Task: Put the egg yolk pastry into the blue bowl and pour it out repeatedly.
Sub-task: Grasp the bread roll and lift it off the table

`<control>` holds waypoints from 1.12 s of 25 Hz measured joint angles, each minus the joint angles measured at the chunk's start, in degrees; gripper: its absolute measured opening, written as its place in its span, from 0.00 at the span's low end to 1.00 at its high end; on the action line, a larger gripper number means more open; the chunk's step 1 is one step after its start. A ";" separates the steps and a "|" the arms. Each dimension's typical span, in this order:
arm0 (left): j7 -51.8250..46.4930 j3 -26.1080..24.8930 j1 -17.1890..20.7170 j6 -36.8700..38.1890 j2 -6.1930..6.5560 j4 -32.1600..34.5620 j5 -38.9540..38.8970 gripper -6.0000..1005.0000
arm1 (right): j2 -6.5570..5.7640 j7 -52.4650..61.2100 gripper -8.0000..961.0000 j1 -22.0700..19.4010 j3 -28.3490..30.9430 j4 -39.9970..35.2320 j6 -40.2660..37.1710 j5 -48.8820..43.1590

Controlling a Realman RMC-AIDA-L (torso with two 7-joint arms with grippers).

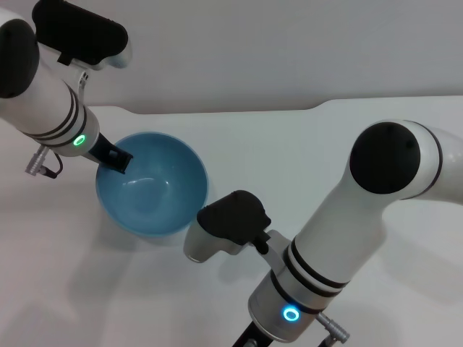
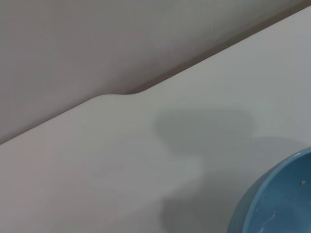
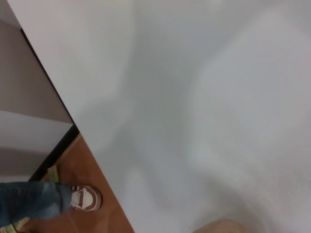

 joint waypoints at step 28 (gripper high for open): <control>0.23 0.67 0.27 0.48 0.00 0.00 0.00 0.01 | -0.26 2.61 0.25 -1.03 0.49 -4.48 0.09 4.50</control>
